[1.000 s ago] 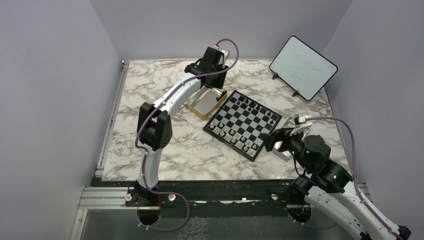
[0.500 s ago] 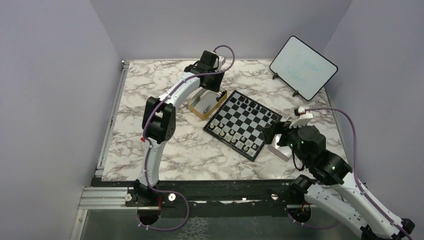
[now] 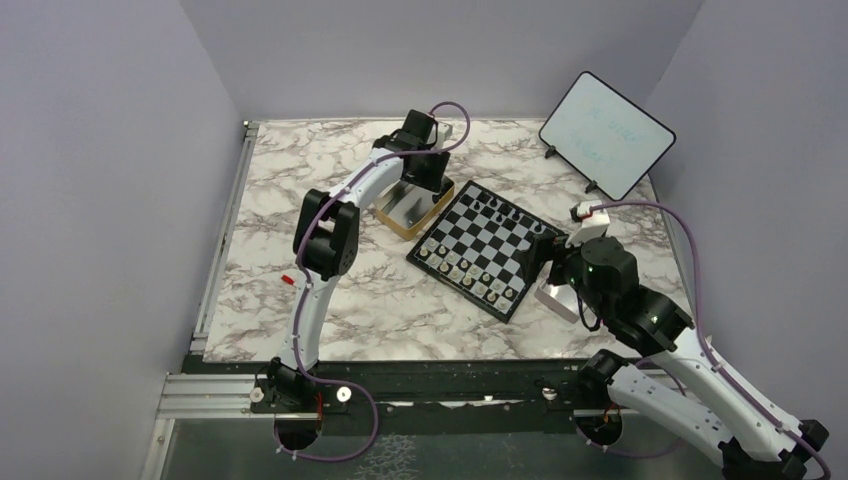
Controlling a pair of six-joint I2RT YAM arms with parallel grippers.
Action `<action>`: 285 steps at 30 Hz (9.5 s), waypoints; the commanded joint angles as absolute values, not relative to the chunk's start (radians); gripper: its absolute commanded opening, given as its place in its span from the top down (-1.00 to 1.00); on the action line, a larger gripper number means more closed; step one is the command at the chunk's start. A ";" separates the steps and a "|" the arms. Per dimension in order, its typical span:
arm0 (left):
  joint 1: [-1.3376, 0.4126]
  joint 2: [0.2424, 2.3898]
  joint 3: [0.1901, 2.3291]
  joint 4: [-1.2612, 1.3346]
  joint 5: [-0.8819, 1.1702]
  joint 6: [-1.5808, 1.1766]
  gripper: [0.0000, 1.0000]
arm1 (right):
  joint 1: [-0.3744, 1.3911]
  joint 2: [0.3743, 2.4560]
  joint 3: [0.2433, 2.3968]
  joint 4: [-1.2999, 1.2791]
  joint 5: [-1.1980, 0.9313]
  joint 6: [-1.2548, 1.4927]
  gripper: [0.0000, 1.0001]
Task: Set up the chess pieces on the board
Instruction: Pick up the chess piece from the storage box, then place the chess piece on the chessboard.
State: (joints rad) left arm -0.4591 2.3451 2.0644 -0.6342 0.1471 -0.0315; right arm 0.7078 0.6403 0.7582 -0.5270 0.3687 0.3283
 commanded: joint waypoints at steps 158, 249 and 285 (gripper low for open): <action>-0.644 1.537 1.357 -0.353 0.691 -0.489 0.50 | 0.712 0.965 0.580 0.363 -0.320 -0.405 0.99; -0.661 2.393 1.910 0.002 -0.086 -0.219 0.78 | 0.712 0.263 0.598 -0.339 0.167 0.268 -1.00; -0.663 2.353 1.859 -0.038 -0.079 -0.244 0.73 | 0.713 0.292 0.556 -0.297 0.171 0.255 -1.00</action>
State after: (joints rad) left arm -0.6567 2.3833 1.8687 -0.0238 -0.0830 -0.2462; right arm 0.7132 0.2756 0.5659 -0.3378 0.1604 0.2684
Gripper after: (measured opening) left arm 0.136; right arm 0.998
